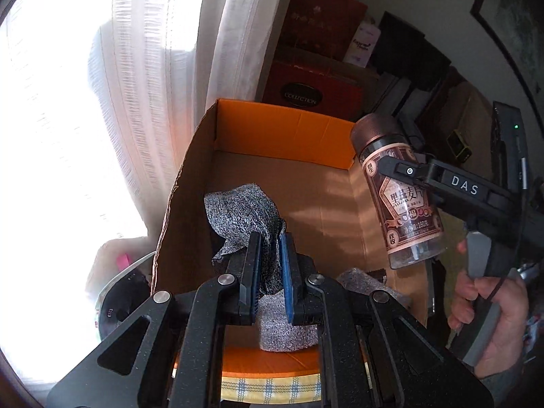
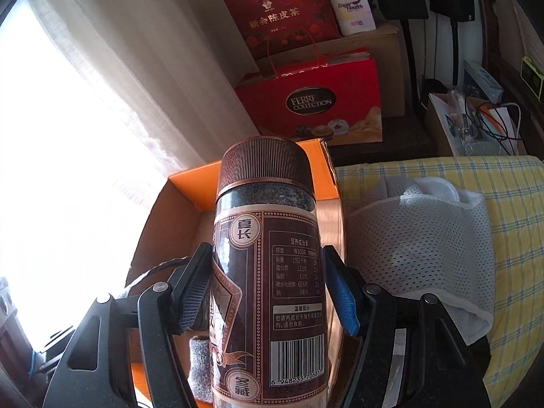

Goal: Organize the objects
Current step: 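Open both tools to drop the sock and jar into the box, then withdraw both tools from the box toward the black eye mask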

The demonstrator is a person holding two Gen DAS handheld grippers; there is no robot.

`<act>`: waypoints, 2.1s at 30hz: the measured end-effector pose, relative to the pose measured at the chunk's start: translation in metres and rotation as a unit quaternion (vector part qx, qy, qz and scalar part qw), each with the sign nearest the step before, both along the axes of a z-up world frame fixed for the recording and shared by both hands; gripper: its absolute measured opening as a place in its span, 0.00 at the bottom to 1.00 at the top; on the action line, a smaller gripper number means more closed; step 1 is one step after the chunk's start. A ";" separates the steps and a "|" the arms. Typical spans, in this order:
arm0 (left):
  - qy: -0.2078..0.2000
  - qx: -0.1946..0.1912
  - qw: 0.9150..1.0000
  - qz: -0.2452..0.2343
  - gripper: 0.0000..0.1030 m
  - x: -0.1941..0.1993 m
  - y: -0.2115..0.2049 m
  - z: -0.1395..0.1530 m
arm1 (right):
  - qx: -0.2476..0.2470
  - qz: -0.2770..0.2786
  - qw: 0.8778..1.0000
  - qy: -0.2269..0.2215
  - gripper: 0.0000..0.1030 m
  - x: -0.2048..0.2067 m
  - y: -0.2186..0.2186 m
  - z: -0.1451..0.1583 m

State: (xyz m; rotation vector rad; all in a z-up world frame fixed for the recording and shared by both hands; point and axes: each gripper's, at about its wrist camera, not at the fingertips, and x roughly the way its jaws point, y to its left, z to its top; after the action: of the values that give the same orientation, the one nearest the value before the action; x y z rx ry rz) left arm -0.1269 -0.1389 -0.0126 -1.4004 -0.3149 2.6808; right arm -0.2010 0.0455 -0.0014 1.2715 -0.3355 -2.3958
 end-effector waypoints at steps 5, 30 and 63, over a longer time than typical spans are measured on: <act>-0.031 -0.003 0.999 -0.006 0.12 -0.004 0.009 -0.021 | -0.004 -0.012 1.000 -0.026 0.64 -0.015 -0.006 -0.016; -0.014 0.028 1.000 -0.003 0.59 0.007 0.014 -0.006 | 0.084 0.006 0.996 0.027 0.75 0.012 -0.014 0.005; 0.064 -0.042 0.996 -0.041 0.99 0.047 0.104 0.029 | 0.164 -0.033 0.982 0.083 1.00 0.123 0.122 0.035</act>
State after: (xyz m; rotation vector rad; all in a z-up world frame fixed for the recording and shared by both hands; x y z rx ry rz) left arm -0.0798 -0.0353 0.0166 -1.2264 -0.1312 2.7282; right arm -0.0780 0.1670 0.0333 1.1946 0.0730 -2.6729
